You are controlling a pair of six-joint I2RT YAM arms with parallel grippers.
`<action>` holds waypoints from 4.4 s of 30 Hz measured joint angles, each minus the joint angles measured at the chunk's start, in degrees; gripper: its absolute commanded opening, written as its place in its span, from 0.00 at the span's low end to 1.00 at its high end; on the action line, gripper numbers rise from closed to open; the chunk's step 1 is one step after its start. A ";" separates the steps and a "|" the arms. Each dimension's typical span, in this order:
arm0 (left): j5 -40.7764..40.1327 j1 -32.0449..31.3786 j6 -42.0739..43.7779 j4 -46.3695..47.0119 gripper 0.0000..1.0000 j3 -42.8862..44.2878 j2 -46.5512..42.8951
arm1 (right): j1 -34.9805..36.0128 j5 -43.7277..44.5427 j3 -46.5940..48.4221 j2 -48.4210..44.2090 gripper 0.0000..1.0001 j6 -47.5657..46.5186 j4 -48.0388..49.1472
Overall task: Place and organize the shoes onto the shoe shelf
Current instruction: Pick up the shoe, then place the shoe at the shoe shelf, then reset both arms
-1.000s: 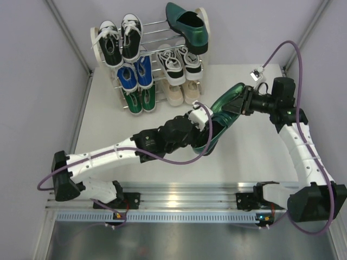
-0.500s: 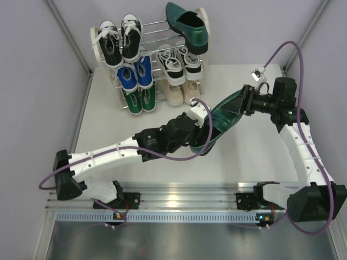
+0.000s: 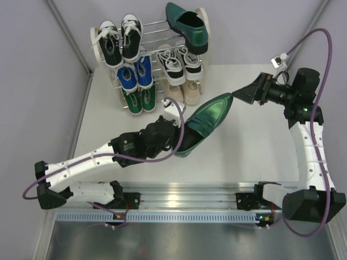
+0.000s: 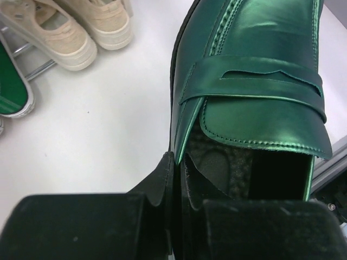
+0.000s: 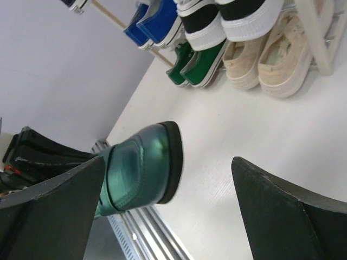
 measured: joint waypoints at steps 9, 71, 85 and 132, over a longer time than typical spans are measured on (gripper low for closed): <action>-6.51 0.04 0.15 -6.86 0.00 14.78 0.33 | -11.89 -2.01 0.33 -1.03 0.99 -1.92 0.50; -13.20 35.04 -39.54 -8.11 0.00 61.94 41.27 | -17.66 -0.04 -4.72 -1.88 0.99 -14.49 -13.05; -11.43 36.41 -44.76 -6.99 0.29 61.94 42.23 | -18.14 -0.04 -4.72 -1.88 0.99 -15.54 -14.36; 2.45 38.73 -22.25 1.62 0.85 45.86 16.63 | -18.99 4.46 4.37 -1.40 0.99 -36.70 -24.22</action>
